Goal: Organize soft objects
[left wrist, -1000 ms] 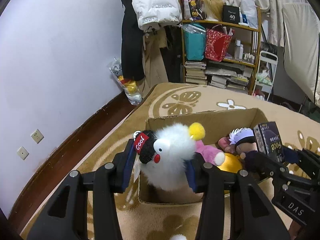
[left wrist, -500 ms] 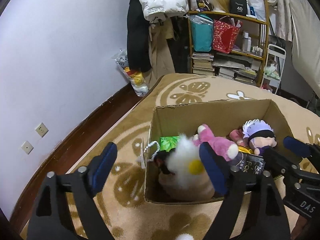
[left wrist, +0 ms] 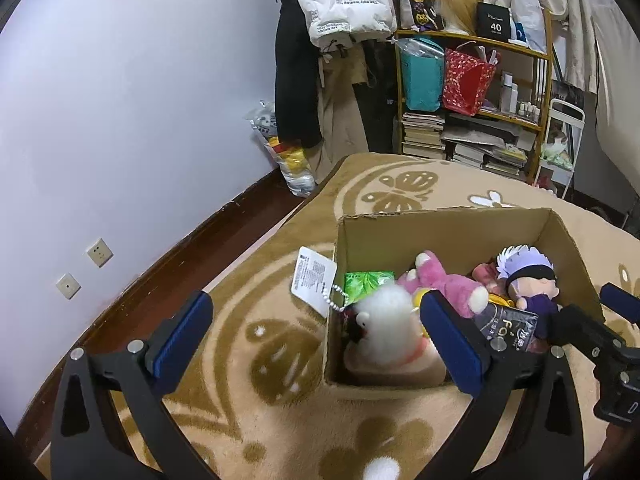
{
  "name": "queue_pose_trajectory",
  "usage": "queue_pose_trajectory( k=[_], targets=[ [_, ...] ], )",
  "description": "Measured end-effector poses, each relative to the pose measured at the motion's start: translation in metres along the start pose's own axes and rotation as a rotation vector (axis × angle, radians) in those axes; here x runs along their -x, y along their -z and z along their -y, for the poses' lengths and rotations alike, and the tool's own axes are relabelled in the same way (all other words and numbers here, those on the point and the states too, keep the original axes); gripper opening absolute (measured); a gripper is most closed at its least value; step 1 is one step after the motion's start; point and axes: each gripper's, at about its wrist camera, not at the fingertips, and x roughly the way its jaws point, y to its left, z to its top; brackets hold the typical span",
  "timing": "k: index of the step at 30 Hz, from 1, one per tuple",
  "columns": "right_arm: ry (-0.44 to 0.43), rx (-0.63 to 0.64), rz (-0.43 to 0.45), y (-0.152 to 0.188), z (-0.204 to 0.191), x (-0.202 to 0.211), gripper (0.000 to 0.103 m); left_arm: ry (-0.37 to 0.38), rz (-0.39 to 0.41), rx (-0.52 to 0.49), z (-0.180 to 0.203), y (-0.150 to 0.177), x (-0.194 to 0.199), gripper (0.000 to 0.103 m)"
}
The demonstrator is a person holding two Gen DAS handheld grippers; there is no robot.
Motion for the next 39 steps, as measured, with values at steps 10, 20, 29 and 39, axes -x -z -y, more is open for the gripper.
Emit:
queue_pose_trajectory(
  k=[10,20,29,39],
  targets=[
    [0.015,0.011,0.002,-0.006,-0.003,0.035,0.103,-0.004,0.026,-0.022,-0.005,0.000,0.039,0.102],
    [0.032,0.052,0.065,-0.012,-0.013,0.088,0.103,-0.009,0.092,-0.049,-0.008,-0.003,0.094,0.102],
    [0.021,0.096,0.107,0.000,-0.026,0.132,0.103,-0.013,0.133,-0.041,-0.021,0.013,0.140,0.102],
    [0.017,0.125,0.167,0.022,-0.037,0.176,0.103,-0.017,0.225,-0.008,-0.033,0.032,0.195,0.102]
  ],
)
